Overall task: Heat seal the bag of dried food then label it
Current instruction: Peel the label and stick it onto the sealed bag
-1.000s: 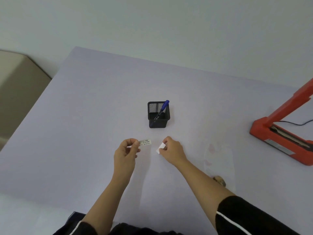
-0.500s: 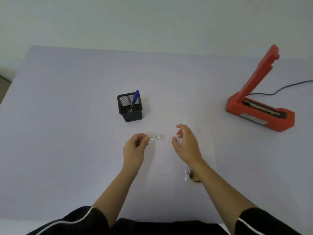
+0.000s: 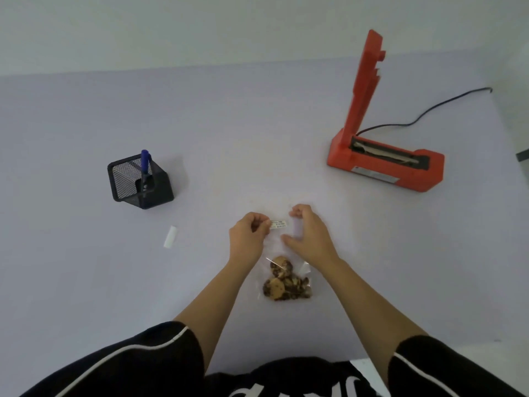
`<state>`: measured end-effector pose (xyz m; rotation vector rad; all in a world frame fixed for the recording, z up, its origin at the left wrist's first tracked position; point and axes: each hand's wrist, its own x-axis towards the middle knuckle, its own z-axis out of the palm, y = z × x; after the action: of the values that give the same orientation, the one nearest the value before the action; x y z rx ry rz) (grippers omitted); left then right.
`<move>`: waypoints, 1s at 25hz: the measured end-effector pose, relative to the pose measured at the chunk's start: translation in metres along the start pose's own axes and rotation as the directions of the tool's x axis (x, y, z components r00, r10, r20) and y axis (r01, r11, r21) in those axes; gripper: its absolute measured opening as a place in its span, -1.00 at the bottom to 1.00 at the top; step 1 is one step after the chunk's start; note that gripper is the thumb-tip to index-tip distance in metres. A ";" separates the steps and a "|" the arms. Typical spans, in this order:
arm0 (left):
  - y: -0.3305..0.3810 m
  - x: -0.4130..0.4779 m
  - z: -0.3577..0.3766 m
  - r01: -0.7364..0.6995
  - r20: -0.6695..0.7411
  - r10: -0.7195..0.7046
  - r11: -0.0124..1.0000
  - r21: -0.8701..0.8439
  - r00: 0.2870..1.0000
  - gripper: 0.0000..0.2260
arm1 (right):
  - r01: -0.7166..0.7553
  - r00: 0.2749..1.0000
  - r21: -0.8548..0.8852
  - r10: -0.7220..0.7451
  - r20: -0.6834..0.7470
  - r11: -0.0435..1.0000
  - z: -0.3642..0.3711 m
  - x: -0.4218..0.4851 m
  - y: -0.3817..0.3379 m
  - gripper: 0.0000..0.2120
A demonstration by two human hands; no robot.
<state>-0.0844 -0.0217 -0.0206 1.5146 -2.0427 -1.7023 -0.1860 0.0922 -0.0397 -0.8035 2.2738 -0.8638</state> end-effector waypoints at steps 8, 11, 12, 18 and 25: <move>-0.008 0.008 0.012 -0.024 -0.025 0.027 0.994 0.104 0.999 -0.94 | 0.057 0.998 0.068 -0.058 0.008 0.996 -0.004 0.004 0.009 -0.45; -0.007 0.007 0.017 -0.068 -0.040 0.076 0.981 0.183 0.996 -0.92 | 0.054 0.999 0.113 -0.052 -0.013 0.992 -0.006 0.006 0.010 -0.50; -0.007 0.007 0.018 -0.085 -0.042 0.096 0.974 0.208 0.995 -0.91 | 0.056 0.998 0.127 -0.052 -0.030 0.990 -0.006 0.007 0.010 -0.53; -0.011 0.005 0.023 -0.171 -0.074 0.205 0.932 0.319 0.976 -0.91 | 0.067 0.996 0.121 -0.059 -0.070 0.990 -0.002 0.012 0.013 -0.61; -0.015 0.003 0.026 -0.244 -0.085 0.297 0.891 0.383 0.951 -0.91 | 0.064 0.995 0.129 -0.054 -0.084 0.990 0.000 0.011 0.012 -0.61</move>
<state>-0.0924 -0.0038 -0.0432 1.3038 -2.4558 -1.1224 -0.1970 0.0921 -0.0515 -0.7931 2.2444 -1.0792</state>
